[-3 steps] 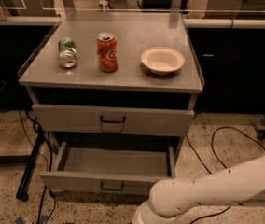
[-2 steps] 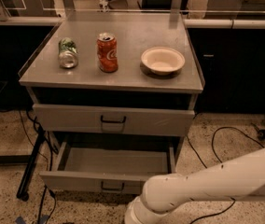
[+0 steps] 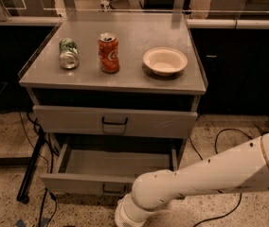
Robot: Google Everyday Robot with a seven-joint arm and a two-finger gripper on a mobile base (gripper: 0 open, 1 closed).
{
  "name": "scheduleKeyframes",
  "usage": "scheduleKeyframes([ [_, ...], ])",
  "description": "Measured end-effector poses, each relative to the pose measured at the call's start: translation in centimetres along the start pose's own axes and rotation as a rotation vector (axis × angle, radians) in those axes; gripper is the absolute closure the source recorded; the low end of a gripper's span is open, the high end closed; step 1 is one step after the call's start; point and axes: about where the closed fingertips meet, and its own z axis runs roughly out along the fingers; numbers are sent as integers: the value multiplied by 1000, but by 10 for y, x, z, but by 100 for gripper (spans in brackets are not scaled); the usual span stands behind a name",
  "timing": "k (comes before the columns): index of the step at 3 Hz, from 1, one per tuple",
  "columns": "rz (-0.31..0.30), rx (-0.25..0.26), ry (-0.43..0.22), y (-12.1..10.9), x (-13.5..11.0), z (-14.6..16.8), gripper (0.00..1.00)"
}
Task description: Open middle drawer
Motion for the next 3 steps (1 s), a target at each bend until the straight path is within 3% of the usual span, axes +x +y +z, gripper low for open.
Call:
scheduleKeyframes([
  [3,-15,27,-56,-40,-29,19,0],
])
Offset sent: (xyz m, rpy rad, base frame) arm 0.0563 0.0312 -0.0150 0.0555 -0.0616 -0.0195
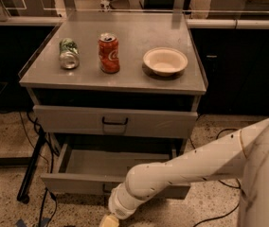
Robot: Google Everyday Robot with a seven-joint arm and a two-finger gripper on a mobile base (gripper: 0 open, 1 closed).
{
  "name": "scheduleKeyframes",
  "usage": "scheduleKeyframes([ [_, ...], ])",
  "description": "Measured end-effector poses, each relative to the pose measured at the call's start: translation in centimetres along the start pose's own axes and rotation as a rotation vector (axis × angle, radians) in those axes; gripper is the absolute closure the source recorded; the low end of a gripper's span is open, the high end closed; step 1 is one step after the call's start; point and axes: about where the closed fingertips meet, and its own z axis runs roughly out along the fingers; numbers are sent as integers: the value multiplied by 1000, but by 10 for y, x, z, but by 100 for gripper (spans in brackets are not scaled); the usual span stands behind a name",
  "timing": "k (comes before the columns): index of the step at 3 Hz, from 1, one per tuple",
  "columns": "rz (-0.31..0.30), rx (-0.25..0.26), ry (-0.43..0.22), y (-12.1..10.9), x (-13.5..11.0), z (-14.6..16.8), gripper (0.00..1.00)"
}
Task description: Open middle drawer
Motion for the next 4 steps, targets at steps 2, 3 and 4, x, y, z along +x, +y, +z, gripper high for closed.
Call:
scheduleKeyframes([
  [2,0,-23,-1,-32,-13,29,0],
  [3,-3,-22,22,-34,-12,36,0],
  [4,18,-27,42,-25,-5,50,0],
])
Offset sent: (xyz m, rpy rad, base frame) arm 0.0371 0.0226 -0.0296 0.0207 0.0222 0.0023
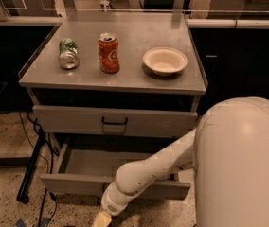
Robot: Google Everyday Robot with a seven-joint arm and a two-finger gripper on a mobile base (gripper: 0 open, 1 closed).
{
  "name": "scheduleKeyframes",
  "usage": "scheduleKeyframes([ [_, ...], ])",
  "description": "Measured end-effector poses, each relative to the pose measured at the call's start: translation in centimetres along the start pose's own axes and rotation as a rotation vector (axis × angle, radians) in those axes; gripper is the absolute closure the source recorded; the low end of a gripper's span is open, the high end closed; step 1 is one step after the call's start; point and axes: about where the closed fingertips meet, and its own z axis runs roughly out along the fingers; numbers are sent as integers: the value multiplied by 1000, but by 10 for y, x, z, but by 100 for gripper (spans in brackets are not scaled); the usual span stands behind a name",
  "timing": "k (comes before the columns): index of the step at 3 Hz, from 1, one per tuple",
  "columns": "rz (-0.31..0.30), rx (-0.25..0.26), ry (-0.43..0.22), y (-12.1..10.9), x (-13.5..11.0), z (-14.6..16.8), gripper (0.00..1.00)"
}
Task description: Open middle drawer
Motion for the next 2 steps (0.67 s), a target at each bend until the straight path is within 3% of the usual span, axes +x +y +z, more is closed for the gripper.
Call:
scheduleKeyframes([
  [1,14,-2,6,7,6,2,0],
  [2,40,-11,2,32,21,-9,0],
])
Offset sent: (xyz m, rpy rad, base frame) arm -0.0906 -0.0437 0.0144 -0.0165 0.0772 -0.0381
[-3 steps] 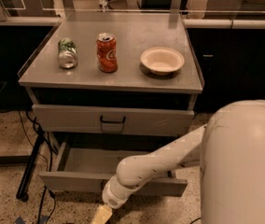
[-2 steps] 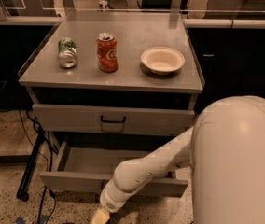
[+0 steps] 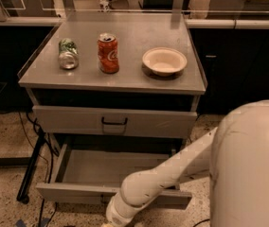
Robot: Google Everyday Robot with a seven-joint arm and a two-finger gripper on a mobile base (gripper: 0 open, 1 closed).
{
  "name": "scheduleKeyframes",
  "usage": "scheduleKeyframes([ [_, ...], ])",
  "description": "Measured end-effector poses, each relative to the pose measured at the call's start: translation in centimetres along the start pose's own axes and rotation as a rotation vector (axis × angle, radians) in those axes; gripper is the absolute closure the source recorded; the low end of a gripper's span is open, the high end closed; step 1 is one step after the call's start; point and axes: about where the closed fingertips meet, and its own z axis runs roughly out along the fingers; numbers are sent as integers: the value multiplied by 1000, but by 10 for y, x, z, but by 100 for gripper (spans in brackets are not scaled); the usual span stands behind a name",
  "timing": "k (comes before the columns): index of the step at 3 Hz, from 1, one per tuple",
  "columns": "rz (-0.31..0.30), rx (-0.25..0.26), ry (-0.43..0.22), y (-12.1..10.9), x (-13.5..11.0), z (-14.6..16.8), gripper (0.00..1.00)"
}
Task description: Open middle drawer
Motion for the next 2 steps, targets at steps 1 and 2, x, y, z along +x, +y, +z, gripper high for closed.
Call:
scheduleKeyframes([
  [1,86,-19,3,53,34,-24,0],
  [2,103,-41,5,88,56,-32,0],
])
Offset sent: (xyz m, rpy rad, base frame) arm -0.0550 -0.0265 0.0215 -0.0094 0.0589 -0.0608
